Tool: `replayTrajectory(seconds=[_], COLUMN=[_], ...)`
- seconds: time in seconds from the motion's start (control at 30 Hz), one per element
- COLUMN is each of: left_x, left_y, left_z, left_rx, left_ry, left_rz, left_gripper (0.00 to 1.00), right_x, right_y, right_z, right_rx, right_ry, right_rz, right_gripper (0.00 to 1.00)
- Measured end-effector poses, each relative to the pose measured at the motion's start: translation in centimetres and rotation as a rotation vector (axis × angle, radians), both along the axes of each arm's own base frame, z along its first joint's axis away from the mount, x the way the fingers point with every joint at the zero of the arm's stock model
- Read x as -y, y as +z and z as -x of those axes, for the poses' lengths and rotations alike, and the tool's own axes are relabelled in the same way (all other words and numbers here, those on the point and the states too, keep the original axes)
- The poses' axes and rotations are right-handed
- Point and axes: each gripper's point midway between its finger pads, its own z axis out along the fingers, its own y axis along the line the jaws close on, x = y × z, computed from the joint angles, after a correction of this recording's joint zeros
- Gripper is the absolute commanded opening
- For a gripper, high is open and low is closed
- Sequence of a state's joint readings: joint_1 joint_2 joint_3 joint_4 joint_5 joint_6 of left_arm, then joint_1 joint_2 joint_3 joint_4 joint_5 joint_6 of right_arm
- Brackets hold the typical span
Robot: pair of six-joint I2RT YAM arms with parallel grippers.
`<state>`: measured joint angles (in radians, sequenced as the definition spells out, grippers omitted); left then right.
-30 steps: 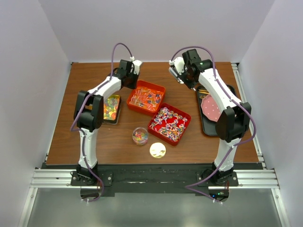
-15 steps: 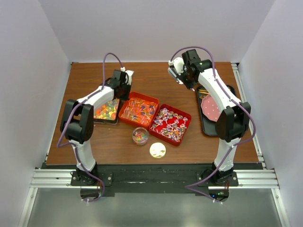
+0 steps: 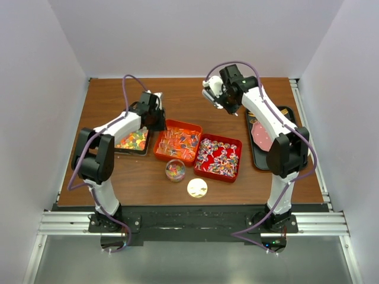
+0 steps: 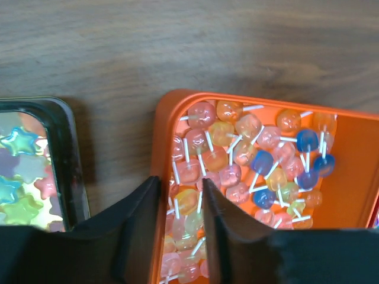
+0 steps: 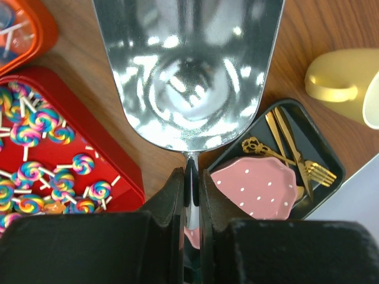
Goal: Pack the candies
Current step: Move the storage box to the center of the board, then adjust the spatula.
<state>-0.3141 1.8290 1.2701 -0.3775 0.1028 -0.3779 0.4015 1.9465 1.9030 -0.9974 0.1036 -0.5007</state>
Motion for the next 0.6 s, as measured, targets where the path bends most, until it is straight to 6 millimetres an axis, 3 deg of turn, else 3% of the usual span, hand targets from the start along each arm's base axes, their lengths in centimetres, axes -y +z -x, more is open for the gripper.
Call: replayTrajectory(seconds=[0.13, 0.33, 0.43, 0.5, 0.6], left_x=[0.1, -0.6, -0.3, 0.8, 2.3], left_y=[1.3, 8.9, 12.3, 13.1, 12.6], left_z=[0.3, -1.6, -1.9, -1.0, 1.1], left_rx=[0.012, 0.179, 0.268, 0.284, 0.230], left_ry=[-0.036, -0.169, -0.268, -0.330, -0.376], left_rz=[0.036, 0.341, 0.531, 0.638, 0.760], left_gripper=[0.49, 0.49, 0.50, 0.50, 0.48], right_x=[-1.4, -3.7, -5.0, -6.4, -8.4], right_y=[-0.6, -1.1, -0.4, 0.2, 0.3], right_z=[1.5, 4.7, 6.4, 7.0, 8.1], right_rx=[-0.065, -0.125, -0.110, -0.086, -0.077], right_ry=[0.134, 0.386, 0.498, 0.560, 0.631], right_rz=[-0.016, -0.069, -0.064, -0.050, -0.035], right_gripper=[0.00, 0.00, 0.00, 0.00, 0.00])
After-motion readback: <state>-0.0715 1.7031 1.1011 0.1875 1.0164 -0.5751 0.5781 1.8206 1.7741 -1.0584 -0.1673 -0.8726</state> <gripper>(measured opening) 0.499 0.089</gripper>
